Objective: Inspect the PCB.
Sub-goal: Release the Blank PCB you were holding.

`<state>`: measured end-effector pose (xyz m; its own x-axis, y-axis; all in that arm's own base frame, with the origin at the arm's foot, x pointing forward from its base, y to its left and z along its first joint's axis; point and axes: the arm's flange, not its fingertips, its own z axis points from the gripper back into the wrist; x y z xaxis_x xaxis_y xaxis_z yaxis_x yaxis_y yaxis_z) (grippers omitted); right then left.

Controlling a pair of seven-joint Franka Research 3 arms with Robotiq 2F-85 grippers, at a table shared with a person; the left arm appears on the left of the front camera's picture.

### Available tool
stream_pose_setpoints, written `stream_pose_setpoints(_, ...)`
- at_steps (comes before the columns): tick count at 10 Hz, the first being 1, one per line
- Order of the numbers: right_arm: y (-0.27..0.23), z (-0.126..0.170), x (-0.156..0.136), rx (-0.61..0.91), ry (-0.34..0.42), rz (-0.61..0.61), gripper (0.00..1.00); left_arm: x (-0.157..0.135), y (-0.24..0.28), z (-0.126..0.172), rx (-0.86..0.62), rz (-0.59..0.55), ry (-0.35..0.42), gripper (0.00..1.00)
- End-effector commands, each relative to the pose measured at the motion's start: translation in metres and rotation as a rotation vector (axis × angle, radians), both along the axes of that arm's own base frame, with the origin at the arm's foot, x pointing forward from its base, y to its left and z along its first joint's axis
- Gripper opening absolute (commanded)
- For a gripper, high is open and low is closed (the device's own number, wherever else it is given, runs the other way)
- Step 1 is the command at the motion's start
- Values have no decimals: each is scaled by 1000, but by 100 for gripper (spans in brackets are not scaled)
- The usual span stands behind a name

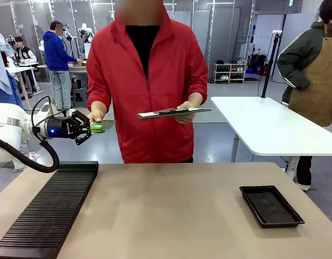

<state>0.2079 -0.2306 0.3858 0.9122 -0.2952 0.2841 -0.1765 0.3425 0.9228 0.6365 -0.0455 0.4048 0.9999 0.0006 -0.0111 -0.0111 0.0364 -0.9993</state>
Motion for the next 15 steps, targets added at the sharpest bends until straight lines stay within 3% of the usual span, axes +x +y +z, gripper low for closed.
stream_pose_setpoints(1, 0, 1, 0, 8, -26, -1, 100, 0, 0, 0, 1, 0, 0, 3)
stream_pose_setpoints(15, 0, 1, 0, 8, -26, -1, 100, 0, 0, 0, 1, 0, 0, 3)
